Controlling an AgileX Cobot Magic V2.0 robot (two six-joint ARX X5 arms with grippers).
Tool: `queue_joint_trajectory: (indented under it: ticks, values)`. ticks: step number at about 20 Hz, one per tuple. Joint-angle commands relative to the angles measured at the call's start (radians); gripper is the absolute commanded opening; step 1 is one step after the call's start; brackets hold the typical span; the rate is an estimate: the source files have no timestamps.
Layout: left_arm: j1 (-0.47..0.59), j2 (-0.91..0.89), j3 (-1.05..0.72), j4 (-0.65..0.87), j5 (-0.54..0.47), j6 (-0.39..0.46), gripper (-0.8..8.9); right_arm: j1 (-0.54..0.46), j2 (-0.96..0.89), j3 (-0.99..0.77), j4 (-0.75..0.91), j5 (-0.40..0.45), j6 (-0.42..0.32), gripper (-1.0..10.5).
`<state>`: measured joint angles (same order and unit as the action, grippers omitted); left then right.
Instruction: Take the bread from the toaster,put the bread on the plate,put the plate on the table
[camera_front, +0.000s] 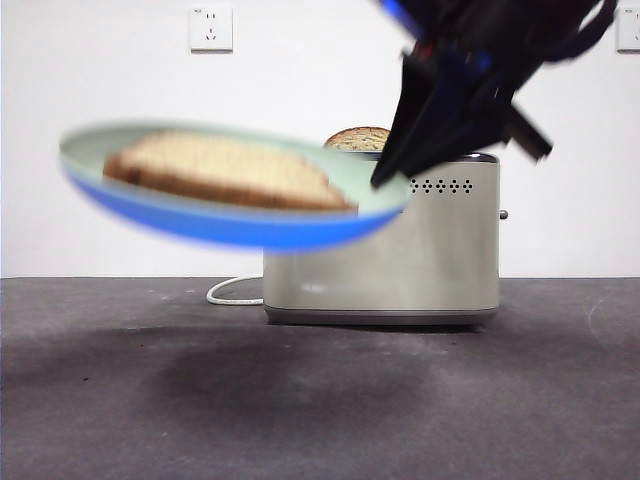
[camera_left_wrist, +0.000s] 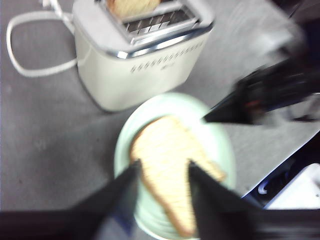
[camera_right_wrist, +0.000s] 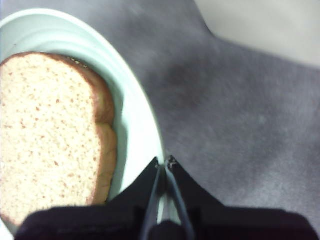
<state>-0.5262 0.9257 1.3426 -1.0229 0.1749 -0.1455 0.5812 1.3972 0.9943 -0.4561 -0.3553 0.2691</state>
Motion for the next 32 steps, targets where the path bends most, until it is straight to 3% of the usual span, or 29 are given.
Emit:
queue_joint_trajectory:
  ticks: [1, 12, 20, 21, 24, 29, 32]
  values:
    - [-0.011, -0.047, 0.003, -0.011, 0.001, 0.018, -0.08, -0.014, 0.077, 0.000, 0.052, -0.004, 0.048, -0.2]
    - [-0.011, -0.137, 0.003, -0.117, -0.017, 0.069, -0.08, -0.124, 0.300, 0.024, 0.084, -0.002, 0.051, -0.2]
    - [-0.011, -0.137, 0.003, -0.122, -0.017, 0.069, -0.08, -0.121, 0.377, 0.024, 0.082, -0.001, 0.046, 0.0]
    - [-0.011, -0.137, 0.003, -0.124, -0.017, 0.069, -0.08, -0.121, 0.377, 0.024, 0.089, -0.001, 0.047, 0.9]
    - [-0.011, -0.137, 0.003, -0.124, -0.017, 0.068, -0.08, -0.121, 0.342, 0.024, 0.085, -0.006, 0.044, 5.3]
    - [-0.011, -0.137, 0.003, -0.123, -0.016, 0.069, -0.08, -0.118, 0.118, 0.024, -0.023, -0.013, 0.003, 5.7]
    - [-0.011, -0.137, 0.003, -0.123, -0.016, 0.072, -0.08, -0.089, -0.098, 0.024, -0.218, -0.013, -0.088, 5.6]
